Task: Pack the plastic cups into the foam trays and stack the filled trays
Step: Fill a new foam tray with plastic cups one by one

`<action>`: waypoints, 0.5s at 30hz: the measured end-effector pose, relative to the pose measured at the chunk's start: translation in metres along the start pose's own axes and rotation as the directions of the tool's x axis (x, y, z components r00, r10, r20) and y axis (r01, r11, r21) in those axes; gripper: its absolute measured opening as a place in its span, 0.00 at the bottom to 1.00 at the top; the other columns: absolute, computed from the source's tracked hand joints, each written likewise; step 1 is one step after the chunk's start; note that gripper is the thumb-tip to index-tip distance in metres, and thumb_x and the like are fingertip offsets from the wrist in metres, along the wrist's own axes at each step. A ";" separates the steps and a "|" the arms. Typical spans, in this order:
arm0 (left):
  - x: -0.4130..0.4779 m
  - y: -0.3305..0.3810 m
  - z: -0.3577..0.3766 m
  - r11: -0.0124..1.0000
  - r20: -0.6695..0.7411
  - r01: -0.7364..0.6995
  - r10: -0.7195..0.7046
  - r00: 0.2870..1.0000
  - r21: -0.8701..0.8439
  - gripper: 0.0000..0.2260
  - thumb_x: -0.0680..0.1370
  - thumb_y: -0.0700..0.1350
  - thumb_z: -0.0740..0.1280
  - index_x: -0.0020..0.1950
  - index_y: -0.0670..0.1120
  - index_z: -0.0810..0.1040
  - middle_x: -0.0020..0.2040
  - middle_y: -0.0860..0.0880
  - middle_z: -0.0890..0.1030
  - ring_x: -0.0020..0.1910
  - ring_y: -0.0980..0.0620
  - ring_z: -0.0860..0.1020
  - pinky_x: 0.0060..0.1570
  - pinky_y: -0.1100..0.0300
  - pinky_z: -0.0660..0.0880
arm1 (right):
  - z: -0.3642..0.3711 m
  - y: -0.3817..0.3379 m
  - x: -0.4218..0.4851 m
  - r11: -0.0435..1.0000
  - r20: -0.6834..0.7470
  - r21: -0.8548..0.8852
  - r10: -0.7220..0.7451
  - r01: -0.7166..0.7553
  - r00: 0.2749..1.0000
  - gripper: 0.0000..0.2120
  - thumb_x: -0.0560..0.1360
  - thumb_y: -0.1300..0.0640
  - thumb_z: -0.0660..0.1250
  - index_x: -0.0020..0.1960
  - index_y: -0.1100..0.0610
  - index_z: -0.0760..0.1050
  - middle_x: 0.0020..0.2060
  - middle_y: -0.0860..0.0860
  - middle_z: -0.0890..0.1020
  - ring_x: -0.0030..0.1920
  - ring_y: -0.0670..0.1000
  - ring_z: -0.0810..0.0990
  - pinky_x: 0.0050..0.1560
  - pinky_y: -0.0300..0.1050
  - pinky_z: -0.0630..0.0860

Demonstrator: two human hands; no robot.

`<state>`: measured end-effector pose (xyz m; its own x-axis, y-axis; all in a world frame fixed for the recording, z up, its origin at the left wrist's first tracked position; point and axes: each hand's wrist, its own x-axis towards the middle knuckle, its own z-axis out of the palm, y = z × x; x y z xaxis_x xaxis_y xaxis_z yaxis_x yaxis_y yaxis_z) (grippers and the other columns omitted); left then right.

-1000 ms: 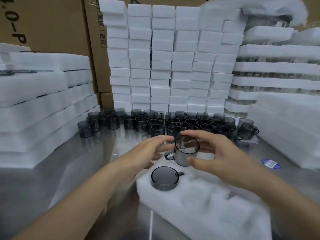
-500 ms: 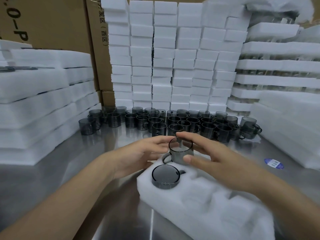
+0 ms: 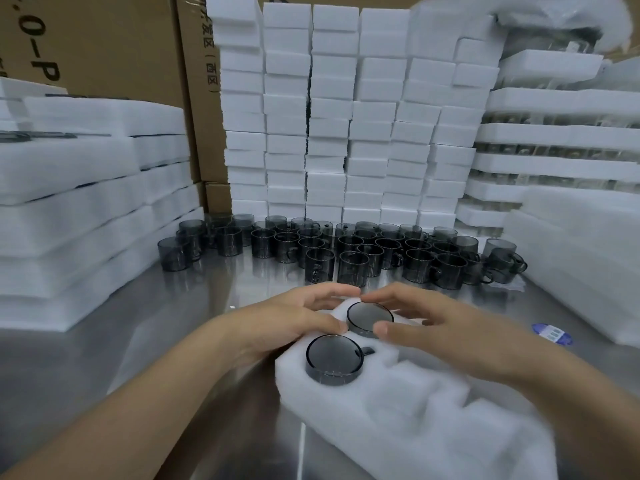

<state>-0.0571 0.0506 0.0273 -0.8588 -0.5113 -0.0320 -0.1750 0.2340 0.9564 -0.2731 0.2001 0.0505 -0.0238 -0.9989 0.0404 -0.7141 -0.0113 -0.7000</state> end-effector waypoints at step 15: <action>-0.003 0.011 0.011 0.999 -0.058 0.035 -0.035 0.998 0.005 0.26 0.70 0.51 0.81 0.67 0.65 0.82 0.68 0.51 0.82 0.64 0.53 0.84 0.70 0.49 0.78 | -0.001 -0.003 -0.001 0.985 -0.236 -0.166 -0.075 0.036 0.969 0.24 0.63 0.24 0.71 0.57 0.25 0.78 0.55 0.31 0.83 0.57 0.32 0.79 0.60 0.44 0.78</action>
<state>-0.0619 0.0637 0.0345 -0.8229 -0.5661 -0.0486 -0.2076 0.2199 0.9532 -0.2717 0.2017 0.0527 -0.1348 -0.9562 0.2599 -0.8207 -0.0392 -0.5700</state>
